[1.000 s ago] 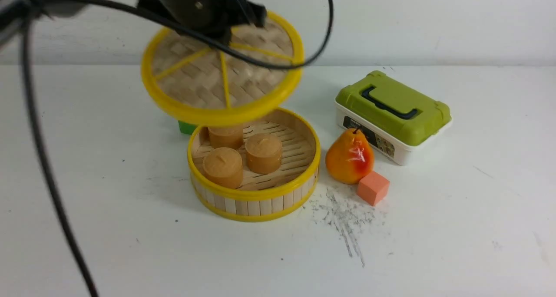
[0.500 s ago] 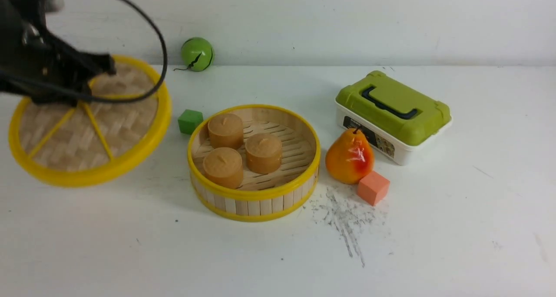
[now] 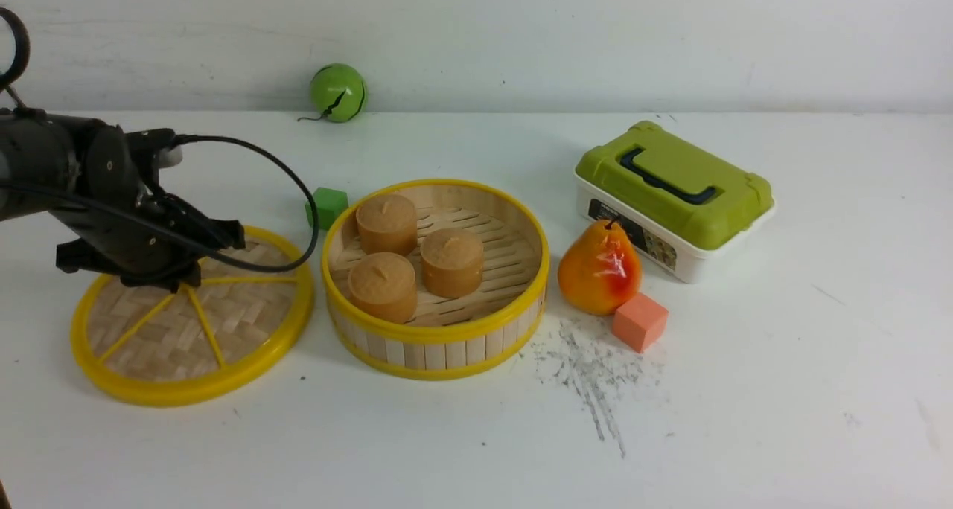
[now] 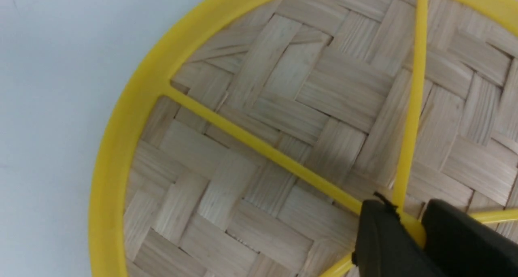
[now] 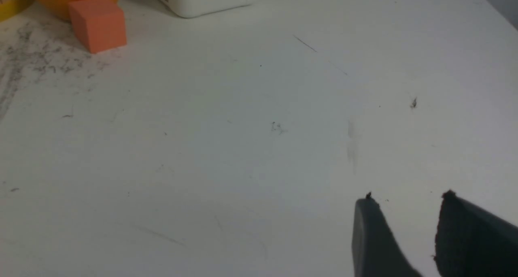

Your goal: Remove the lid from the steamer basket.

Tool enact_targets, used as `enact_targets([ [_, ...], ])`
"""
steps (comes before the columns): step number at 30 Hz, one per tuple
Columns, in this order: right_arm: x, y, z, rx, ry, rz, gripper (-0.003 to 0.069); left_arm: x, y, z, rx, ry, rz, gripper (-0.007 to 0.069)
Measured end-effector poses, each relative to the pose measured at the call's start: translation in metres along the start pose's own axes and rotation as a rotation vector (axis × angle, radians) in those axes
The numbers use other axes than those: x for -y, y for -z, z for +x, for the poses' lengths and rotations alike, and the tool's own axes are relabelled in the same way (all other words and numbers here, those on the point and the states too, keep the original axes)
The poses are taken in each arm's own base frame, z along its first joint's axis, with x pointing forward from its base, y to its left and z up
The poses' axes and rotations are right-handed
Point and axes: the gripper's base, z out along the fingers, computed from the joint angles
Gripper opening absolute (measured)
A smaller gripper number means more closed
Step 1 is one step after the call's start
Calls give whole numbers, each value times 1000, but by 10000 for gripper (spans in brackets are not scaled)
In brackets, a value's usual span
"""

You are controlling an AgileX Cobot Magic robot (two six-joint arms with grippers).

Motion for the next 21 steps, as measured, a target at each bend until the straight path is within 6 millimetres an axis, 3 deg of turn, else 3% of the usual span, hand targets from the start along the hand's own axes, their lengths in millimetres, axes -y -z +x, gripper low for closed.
enact_targets([
  [4, 0, 0, 0, 0, 0, 0, 240, 0, -1, 0, 3, 9, 1, 115],
  [8, 0, 0, 0, 0, 0, 0, 240, 1, 2, -1, 7, 41, 16, 191],
  [12, 0, 0, 0, 0, 0, 0, 240, 3, 20, -8, 46, 61, 35, 262],
  [13, 0, 0, 0, 0, 0, 0, 240, 3, 32, -11, 74, 64, 43, 269],
  [15, 0, 0, 0, 0, 0, 0, 240, 3, 82, -24, 192, 51, 70, 240],
  [16, 0, 0, 0, 0, 0, 0, 240, 3, 87, -25, 203, 52, 73, 234],
  [17, 0, 0, 0, 0, 0, 0, 240, 3, 127, -30, 296, 37, 94, 181],
  [19, 0, 0, 0, 0, 0, 0, 240, 2, 158, -32, 370, 30, 112, 132],
  [20, 0, 0, 0, 0, 0, 0, 240, 0, 205, -28, 478, 21, 140, 52],
  [21, 0, 0, 0, 0, 0, 0, 240, -1, 219, -25, 508, 14, 149, 26],
])
